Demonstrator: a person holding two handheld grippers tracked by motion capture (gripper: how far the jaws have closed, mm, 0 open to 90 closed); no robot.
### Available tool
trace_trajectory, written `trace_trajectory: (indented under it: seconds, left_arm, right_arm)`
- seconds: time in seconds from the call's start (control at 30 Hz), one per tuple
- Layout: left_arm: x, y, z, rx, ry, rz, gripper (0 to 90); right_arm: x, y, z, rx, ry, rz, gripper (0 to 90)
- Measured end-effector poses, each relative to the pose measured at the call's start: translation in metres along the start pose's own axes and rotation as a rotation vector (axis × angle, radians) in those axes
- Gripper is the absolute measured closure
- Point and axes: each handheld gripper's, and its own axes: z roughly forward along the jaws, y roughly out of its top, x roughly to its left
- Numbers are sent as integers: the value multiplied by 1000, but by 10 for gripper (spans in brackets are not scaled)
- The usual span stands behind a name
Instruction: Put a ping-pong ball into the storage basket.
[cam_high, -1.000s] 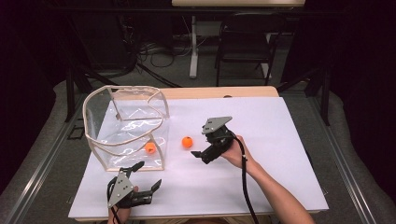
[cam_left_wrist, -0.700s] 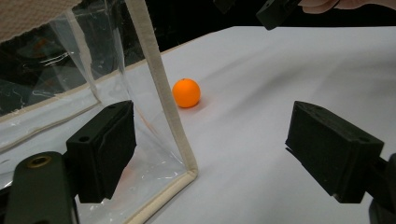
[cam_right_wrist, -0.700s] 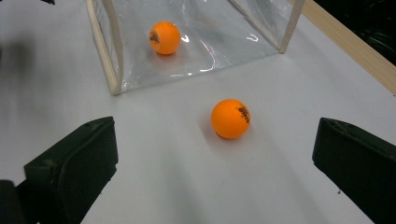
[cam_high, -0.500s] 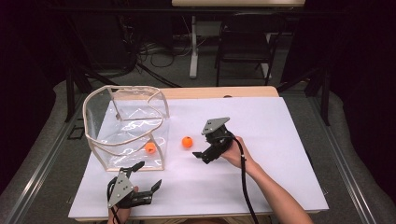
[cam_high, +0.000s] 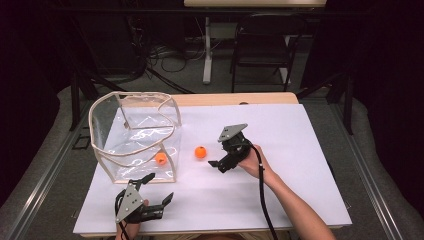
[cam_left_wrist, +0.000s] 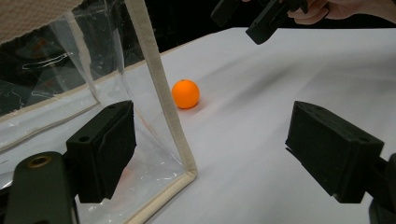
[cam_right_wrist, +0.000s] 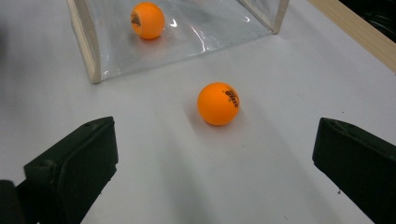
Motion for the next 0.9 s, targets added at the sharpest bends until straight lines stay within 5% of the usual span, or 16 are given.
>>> trace_trajectory:
  seconds: [0.57,0.9]
  left_arm:
    - [1,-1,1,4,3,-9,158]
    - [1,-2,2,10,-2,-7,158]
  right_arm:
    - [-2,8,5,-15,-3,6,0]
    - [-10,11,28,-10,17,37,0]
